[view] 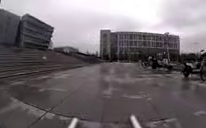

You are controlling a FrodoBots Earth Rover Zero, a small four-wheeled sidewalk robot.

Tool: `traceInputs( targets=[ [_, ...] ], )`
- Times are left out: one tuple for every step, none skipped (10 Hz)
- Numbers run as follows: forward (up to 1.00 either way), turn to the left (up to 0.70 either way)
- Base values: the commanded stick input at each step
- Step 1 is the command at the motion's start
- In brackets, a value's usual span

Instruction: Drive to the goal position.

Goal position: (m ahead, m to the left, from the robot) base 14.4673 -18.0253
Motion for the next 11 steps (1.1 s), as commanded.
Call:
traceInputs(
  targets=[
    [0.70, 0.35],
    [0.70, 0.35],
    [0.70, 0.35],
    [0.70, 0.35],
    [0.70, 0.35],
    [0.70, 0.35],
    [0.70, 0.35],
    [0.70, 0.35],
    [0.70, 0.35],
    [0.70, 0.35],
    [0.70, 0.35]
  ],
)
